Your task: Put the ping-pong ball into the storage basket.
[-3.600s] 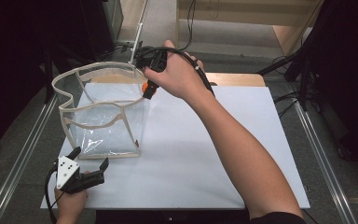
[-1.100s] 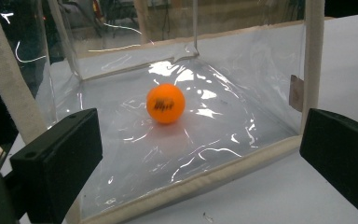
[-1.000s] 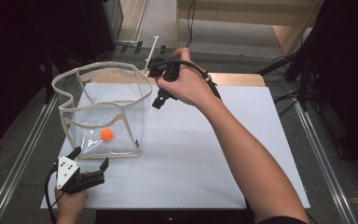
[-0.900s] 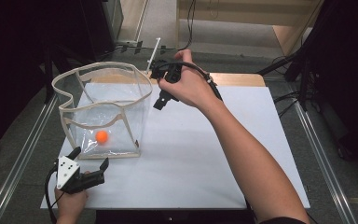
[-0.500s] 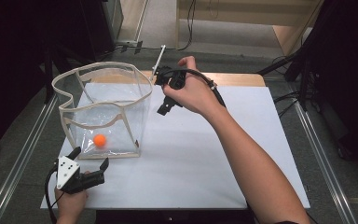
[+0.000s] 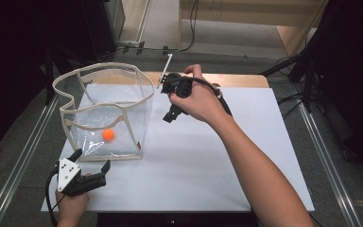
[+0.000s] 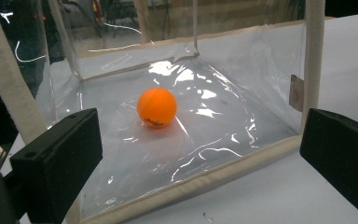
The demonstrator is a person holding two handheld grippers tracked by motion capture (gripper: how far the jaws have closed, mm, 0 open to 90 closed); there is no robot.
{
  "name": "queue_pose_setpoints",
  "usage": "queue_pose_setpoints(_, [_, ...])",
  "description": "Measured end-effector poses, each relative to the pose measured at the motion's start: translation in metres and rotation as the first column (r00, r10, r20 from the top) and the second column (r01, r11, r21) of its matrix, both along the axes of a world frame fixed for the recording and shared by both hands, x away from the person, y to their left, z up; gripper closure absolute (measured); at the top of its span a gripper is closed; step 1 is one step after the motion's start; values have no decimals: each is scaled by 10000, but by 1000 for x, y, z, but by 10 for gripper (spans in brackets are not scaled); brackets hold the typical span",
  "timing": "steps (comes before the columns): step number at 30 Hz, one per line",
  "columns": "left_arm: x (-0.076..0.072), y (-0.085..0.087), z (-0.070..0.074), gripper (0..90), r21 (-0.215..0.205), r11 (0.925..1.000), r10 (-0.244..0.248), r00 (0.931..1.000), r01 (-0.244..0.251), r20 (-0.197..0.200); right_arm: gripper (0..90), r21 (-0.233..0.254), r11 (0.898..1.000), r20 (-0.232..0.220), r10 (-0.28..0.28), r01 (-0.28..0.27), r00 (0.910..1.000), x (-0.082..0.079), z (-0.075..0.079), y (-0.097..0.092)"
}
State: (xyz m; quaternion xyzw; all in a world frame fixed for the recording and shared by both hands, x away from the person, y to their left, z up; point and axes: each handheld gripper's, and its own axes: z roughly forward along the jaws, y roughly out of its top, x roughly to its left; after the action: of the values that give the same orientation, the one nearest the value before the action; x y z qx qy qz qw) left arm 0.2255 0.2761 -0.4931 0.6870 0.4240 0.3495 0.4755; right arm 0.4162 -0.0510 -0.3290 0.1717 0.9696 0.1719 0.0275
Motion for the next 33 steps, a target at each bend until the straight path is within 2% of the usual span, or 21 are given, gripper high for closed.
queue_pose_setpoints(33, [0, -1, 0, 0, 19, 10000, 7, 10000, -7, 14, 0, 232, 9996, -204, -150, 155, 9997, -16, -35, -25])
